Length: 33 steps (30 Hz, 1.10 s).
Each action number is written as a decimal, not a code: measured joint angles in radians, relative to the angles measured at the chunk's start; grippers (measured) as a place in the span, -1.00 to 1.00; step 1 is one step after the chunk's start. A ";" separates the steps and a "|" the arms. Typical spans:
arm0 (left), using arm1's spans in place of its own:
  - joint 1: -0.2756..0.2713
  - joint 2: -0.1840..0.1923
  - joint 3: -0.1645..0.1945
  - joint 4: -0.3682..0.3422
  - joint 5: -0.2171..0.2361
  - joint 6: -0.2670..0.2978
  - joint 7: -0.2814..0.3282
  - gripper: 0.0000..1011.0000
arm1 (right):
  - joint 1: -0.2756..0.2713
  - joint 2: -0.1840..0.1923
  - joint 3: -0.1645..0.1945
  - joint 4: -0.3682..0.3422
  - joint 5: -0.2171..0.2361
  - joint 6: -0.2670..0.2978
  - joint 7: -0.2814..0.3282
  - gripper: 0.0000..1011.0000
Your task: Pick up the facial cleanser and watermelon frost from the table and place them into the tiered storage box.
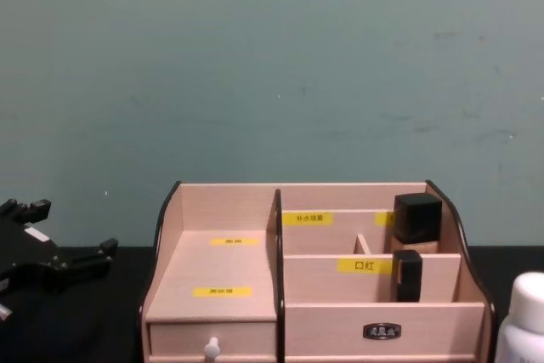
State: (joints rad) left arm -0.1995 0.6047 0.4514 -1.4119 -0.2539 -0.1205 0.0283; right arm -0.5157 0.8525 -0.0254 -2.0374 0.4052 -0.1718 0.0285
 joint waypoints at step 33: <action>0.000 0.000 0.000 0.000 0.000 0.000 0.000 0.98 | 0.121 -0.099 -0.147 0.139 0.072 0.113 0.217 0.98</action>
State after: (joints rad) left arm -0.1995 0.6047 0.4514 -1.4120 -0.2539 -0.1205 0.0283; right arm -0.3950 0.7537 -0.1724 -1.8984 0.4768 -0.0590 0.2452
